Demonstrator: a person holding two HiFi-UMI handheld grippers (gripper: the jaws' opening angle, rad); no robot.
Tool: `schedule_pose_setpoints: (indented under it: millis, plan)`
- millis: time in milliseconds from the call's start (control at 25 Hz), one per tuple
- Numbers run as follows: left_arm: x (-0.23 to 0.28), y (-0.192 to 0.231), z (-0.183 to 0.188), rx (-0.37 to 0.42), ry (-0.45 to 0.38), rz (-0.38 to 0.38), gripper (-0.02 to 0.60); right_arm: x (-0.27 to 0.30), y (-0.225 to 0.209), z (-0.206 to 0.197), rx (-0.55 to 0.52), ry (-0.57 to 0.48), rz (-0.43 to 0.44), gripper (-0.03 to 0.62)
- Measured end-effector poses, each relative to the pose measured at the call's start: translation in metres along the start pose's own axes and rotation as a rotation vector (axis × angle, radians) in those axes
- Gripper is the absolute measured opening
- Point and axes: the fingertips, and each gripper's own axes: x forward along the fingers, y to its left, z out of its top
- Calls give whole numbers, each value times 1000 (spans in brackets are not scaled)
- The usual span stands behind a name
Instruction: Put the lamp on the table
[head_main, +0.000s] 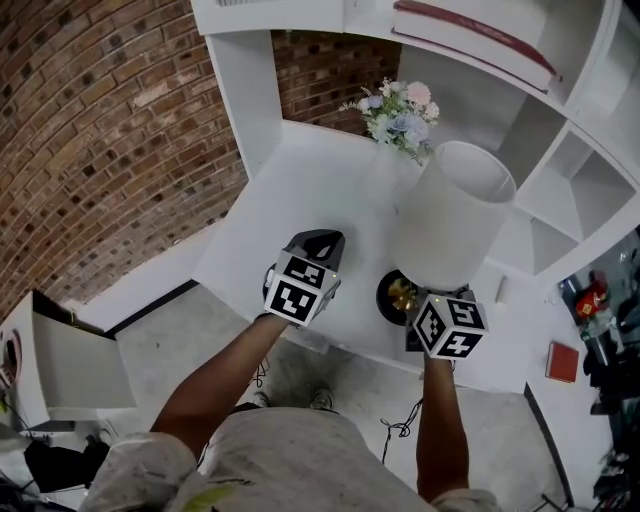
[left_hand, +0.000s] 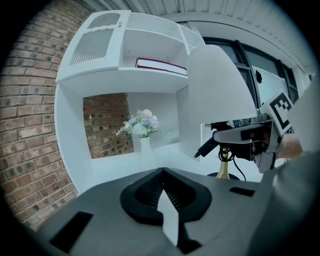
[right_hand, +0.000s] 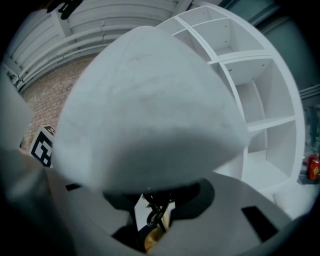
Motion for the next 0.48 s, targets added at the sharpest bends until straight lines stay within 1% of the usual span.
schedule_pose_setpoints:
  millis: [280,480]
  plan:
    - [10,5,6,8,-17,-28,-5,8,-4,1,1,1,-27,143]
    - [22,17,9,16,-39,-76,-5,17,-2,1,8,-6,-74,143]
